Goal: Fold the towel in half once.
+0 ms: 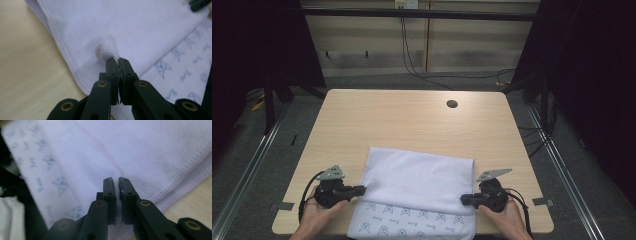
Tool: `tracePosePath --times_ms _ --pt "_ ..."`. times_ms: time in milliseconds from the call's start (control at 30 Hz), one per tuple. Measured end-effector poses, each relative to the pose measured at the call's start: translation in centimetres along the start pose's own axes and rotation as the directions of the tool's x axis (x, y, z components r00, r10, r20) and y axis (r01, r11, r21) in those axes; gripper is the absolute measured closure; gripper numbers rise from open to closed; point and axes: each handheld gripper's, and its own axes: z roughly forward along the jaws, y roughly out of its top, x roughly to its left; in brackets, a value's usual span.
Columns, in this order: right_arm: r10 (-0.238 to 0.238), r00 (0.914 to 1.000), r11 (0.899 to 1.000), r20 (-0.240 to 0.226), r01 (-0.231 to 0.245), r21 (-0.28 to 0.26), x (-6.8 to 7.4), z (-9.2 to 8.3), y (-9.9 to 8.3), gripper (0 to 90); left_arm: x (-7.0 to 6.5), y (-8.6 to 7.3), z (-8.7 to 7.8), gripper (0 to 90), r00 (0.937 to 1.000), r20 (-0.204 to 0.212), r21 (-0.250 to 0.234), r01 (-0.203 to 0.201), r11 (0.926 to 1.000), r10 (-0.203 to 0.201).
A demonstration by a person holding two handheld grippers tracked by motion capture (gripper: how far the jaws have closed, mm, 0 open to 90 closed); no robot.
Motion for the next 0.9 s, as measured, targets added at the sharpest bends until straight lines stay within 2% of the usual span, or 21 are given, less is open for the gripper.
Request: tracePosePath --times_ms 33,100,133,200,267,300,367,400,433,500,533,600,667,700,733,767,800,900 --pt "0.007 0.9999 1.0 -0.015 -0.008 -0.003 -0.2 0.3 0.0 85.1 0.0 -0.1 0.5 87.7 0.9999 0.0 0.003 -0.013 0.9999 0.013" --pt "0.003 0.9999 1.0 0.012 -0.002 -0.006 -0.7 0.5 0.6 85.4 0.4 0.6 1.1 87.7 0.9997 -0.002 0.001 -0.026 0.9997 0.026" --pt "0.012 0.9998 1.0 0.014 -0.012 -0.019 -1.1 0.8 1.0 85.5 0.9 1.0 1.4 87.8 0.999 -0.029 -0.002 -0.033 0.9995 0.033" --pt "0.016 0.999 0.999 0.042 -0.015 -0.033 -2.2 1.2 2.2 85.6 2.0 1.9 2.1 87.9 0.9975 -0.068 -0.02 -0.018 0.9996 0.017" --pt "0.027 0.9949 0.999 0.097 -0.022 -0.047 -3.6 1.9 3.9 85.6 3.3 3.2 2.8 87.9 0.9934 -0.114 -0.028 -0.014 0.9995 0.01" --pt "0.031 0.994 0.998 0.105 -0.026 -0.056 -4.4 2.3 4.8 85.6 4.0 3.8 3.2 87.9 0.9915 -0.13 -0.031 -0.006 0.9995 0.002" --pt "0.041 0.9877 0.997 0.151 -0.031 -0.066 -5.7 3.1 6.6 85.6 5.5 5.1 4.0 87.9 0.9862 -0.165 -0.049 0.011 0.9987 -0.019" --pt "0.04 0.9857 0.997 0.164 -0.029 -0.067 -6.3 3.5 7.5 85.6 6.1 5.7 4.4 87.9 0.9832 -0.178 -0.062 0.028 0.9977 -0.039" --pt "0.042 0.9829 0.997 0.179 -0.031 -0.066 -6.9 3.9 8.3 85.5 6.7 6.3 4.8 87.9 0.9801 -0.196 -0.062 0.02 0.9979 -0.032" --pt "0.059 0.9791 0.996 0.195 -0.044 -0.077 -8.2 4.5 9.8 85.5 8.2 7.4 5.6 87.9 0.9745 -0.219 -0.083 0.031 0.996 -0.049" --pt "0.066 0.9739 0.995 0.217 -0.049 -0.082 -8.9 4.9 10.8 85.4 8.7 7.8 5.9 87.9 0.9739 -0.216 -0.093 0.051 0.9943 -0.071" --pt "0.086 0.9679 0.993 0.236 -0.064 -0.101 -9.9 5.5 11.8 85.4 9.7 8.8 6.5 87.9 0.9673 -0.241 -0.095 0.059 0.9938 -0.08" --pt "0.121 0.9618 0.987 0.245 -0.092 -0.128 -10.9 6.0 12.9 85.4 10.3 9.6 7.1 87.8 0.9602 -0.254 -0.114 0.089 0.9895 -0.116" --pt "0.143 0.9558 0.984 0.257 -0.11 -0.138 -11.3 6.3 13.4 85.3 10.6 9.9 7.2 87.8 0.9585 -0.261 -0.105 0.089 0.9905 -0.114" --pt "0.151 0.9551 0.982 0.255 -0.114 -0.153 -11.8 6.6 13.8 85.3 10.9 10.2 7.4 87.8 0.9568 -0.261 -0.116 0.1 0.9882 -0.127" --pt "0.192 0.9491 0.974 0.25 -0.152 -0.17 -12.3 6.7 14.2 85.2 11.3 10.3 7.5 87.8 0.958 -0.253 -0.122 0.107 0.9867 -0.135" --pt "0.22 0.9404 0.968 0.259 -0.176 -0.181 -12.6 6.9 14.6 85.3 11.8 10.5 7.7 87.7 0.9566 -0.242 -0.141 0.131 0.9812 -0.163" --pt "0.243 0.9214 0.964 0.303 -0.194 -0.182 -12.9 7.4 15.6 85.1 12.5 10.6 7.9 87.6 0.95 -0.225 -0.173 0.18 0.9685 -0.216"
